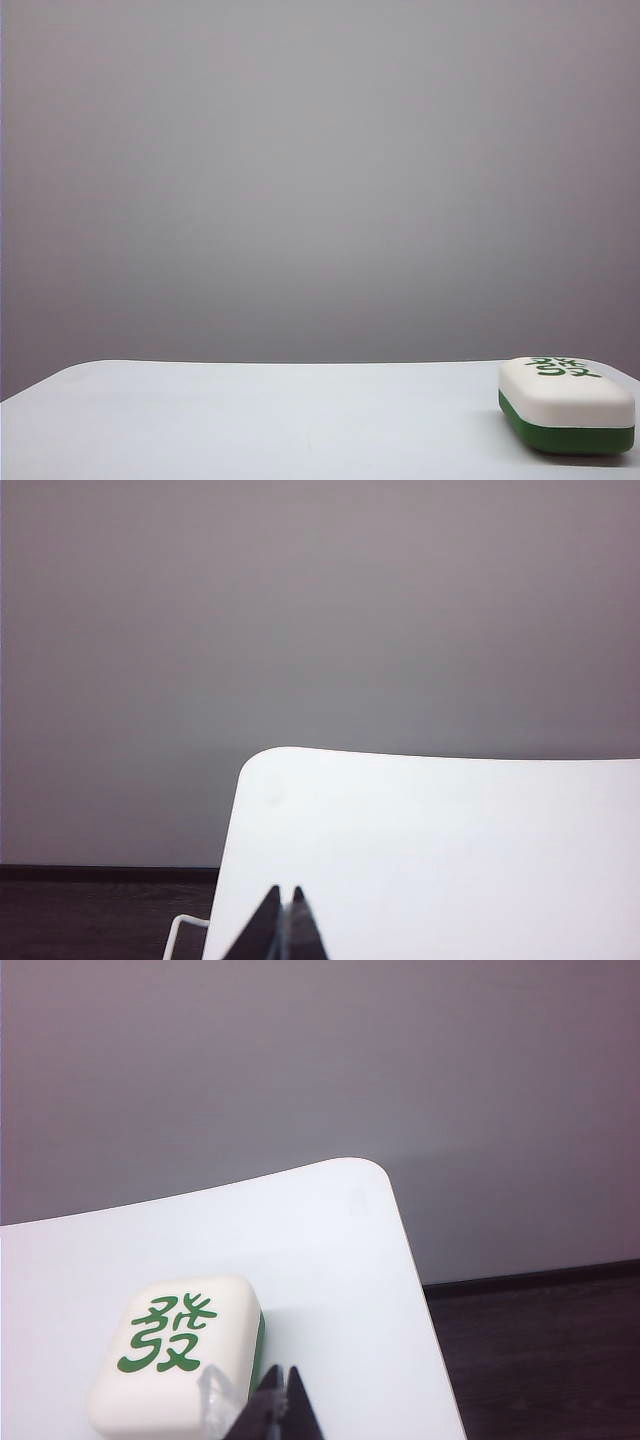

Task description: Move the foam mahjong from the right side of the table to the left side of the table.

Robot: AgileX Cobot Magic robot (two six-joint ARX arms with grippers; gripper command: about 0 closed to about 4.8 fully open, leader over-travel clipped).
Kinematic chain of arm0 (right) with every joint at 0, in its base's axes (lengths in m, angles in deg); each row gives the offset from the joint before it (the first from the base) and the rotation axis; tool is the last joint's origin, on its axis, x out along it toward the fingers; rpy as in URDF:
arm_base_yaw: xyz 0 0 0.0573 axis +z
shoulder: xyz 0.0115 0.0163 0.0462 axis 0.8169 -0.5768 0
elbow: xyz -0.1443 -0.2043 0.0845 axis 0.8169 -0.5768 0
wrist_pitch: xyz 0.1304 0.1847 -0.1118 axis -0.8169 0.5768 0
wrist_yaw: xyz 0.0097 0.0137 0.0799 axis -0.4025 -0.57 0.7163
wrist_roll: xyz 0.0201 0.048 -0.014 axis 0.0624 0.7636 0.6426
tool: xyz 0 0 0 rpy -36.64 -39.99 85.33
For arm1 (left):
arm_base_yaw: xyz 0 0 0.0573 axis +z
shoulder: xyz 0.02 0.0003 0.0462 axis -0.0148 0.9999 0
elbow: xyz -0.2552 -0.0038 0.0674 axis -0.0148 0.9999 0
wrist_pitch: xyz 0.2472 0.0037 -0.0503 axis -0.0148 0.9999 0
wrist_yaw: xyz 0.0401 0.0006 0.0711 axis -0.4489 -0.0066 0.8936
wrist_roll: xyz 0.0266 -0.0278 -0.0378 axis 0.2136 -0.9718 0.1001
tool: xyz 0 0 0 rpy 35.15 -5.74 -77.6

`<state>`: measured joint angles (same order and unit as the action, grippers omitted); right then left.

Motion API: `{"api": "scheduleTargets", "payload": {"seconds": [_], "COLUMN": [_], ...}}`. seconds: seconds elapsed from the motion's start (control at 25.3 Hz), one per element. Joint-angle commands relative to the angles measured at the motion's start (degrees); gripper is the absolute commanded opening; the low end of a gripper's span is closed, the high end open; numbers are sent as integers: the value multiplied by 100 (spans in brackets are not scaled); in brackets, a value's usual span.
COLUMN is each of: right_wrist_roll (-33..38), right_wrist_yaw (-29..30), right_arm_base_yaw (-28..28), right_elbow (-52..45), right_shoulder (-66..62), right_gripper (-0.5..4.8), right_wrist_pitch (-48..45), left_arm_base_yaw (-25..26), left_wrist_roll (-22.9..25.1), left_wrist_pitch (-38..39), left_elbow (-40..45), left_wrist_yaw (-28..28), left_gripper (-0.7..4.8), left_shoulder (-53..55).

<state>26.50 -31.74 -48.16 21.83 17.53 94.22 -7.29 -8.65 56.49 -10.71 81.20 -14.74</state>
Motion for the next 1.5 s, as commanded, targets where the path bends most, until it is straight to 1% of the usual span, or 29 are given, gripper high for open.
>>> {"api": "scheduleTargets", "payload": {"seconds": [0.04, 0.28, 0.32, 0.36, 0.4, 0.44, 0.51, 0.55, 0.67, 0.79, 0.87, 0.99, 1.03, 1.07, 1.19, 1.27, 1.31, 1.35, 1.46, 1.5], "right_wrist_roll": [-13, -9, 28, 236, 400, 442, 505, 734, 866, 861, 863, 861, 791, 553, 391, 391, 389, 389, 389, 385], "right_wrist_yaw": [-11, -9, -9, -4, 94, 247, 413, 446, 345, 240, 240, 330, 369, 501, 820, 1060, 1362, 1853, 2870, 3362], "right_arm_base_yaw": [4, 4, 4, 4, 4, 4, 7, 7, 7, 4, 4, 2, 0, -20, -127, -289, -483, -734, -1246, -1543], "right_elbow": [-35, -35, -35, -22, -15, -15, -13, 17, 293, 595, 817, 1204, 1515, 1797, 2253, 2570, 2793, 2983, 3239, 3344], "right_shoulder": [0, 0, 0, 0, -2, -2, -15, -52, -188, -498, -815, -1379, -1814, -2210, -2907, -3427, -3847, -4260, -5049, -5543], "right_gripper": [-5, -5, -5, -5, -5, -5, -5, -5, -5, -5, -5, -5, -5, -5, -5, -5, -5, -5, -5, -5], "right_wrist_pitch": [-76, -74, -81, -127, -227, -321, -531, -715, -750, -839, -994, -1119, -1119, -1119, -1123, -1115, -1119, -1130, -1198, -1268], "left_arm_base_yaw": [4, 4, 4, 2, 2, 4, 4, 2, -7, -4, -4, -4, -2, -4, -2, -2, 2, 2, 2, 2], "left_wrist_roll": [0, -26, -114, -400, -695, -809, -817, -868, -1027, -977, -870, -570, -184, 136, 634, 863, 1023, 1182, 1456, 1591], "left_wrist_pitch": [-59, -66, -92, -125, -79, -37, -35, -50, -59, -125, -144, -111, -37, 79, 492, 833, 1115, 1405, 1829, 1993], "left_elbow": [-11, -15, -24, -101, -262, -398, -625, -916, -1547, -2013, -2306, -2809, -3161, -3480, -4044, -4369, -4616, -4837, -5154, -5270], "left_wrist_yaw": [-22, -22, -24, -24, -22, -20, -17, -20, -26, -28, -28, -46, -127, -260, -391, -573, -800, -1084, -1528, -1786], "left_gripper": [-5, -5, -5, -5, -5, -5, -5, -5, -5, -5, -5, -5, -5, -5, -5, -5, -5, -5, -5, -5], "left_shoulder": [0, 0, 0, 0, 2, 4, 42, 168, 785, 1416, 1829, 2426, 2767, 3062, 3506, 3744, 3932, 4096, 4378, 4522]}}
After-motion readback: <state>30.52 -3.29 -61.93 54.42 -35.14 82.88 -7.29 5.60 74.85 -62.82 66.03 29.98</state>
